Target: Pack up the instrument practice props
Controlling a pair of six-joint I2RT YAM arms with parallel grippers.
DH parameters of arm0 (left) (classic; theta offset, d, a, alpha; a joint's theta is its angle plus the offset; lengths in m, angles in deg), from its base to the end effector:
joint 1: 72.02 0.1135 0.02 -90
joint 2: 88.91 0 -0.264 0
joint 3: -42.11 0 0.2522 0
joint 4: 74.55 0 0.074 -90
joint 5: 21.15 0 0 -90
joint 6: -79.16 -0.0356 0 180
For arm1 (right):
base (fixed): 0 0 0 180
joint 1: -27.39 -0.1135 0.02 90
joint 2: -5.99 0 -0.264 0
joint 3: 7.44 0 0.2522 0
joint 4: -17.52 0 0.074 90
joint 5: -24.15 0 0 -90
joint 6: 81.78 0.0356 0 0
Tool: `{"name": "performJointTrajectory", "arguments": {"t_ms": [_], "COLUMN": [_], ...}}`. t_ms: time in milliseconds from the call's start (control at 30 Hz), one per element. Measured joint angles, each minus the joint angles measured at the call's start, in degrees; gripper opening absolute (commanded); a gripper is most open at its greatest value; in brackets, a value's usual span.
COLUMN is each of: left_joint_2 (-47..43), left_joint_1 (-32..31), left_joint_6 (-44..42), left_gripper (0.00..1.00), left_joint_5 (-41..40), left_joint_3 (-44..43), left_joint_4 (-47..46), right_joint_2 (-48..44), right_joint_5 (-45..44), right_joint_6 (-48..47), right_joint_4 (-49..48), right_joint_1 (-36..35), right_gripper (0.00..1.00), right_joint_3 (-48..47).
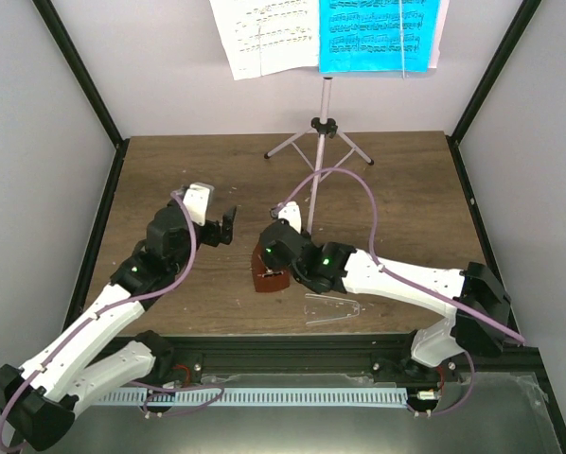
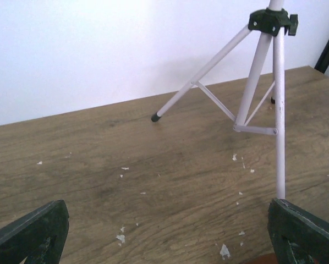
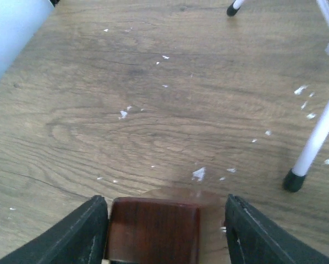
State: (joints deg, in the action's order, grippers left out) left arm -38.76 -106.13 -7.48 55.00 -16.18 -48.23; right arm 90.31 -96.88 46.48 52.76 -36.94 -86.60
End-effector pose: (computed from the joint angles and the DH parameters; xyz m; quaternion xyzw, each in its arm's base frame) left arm 0.1734 -0.1071 0.3180 0.1450 0.7940 -0.0945 0.5828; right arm 0.1572 0.2846 0.2858 -0.0880 0.8775 0.1636 0.4422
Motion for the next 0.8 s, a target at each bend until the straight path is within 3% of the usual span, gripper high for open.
{"name": "performJointTrajectory", "arguments": {"t_ms": [267,500,667,800], "left_joint_2": [-3.2,-5.7,-5.6,-5.5], "left_joint_1": [0.0,0.0,0.0,0.0], "left_joint_6": [0.3,0.2,0.0,-0.5], "left_gripper": [1.0,1.0,1.0,1.0], "left_joint_5": [-1.6,-2.4,-2.4,-2.4], "left_joint_3": [0.9,2.5,2.5,2.5], "left_joint_4": [-1.0,-2.8,-3.1,-3.1], "right_joint_2": [-9.0,-22.2,-31.9,-33.5], "right_joint_5": [5.1,6.6,12.3,19.3], "right_joint_6": [-2.4,-2.5,1.4,5.7], "right_joint_4": [-12.6,-18.6,-21.2,-21.8], "right_joint_1": [0.0,1.3,11.3,20.7], "right_gripper": [0.89,0.98,1.0,1.0], "right_joint_3": [11.9,19.0,29.1,38.2]}}
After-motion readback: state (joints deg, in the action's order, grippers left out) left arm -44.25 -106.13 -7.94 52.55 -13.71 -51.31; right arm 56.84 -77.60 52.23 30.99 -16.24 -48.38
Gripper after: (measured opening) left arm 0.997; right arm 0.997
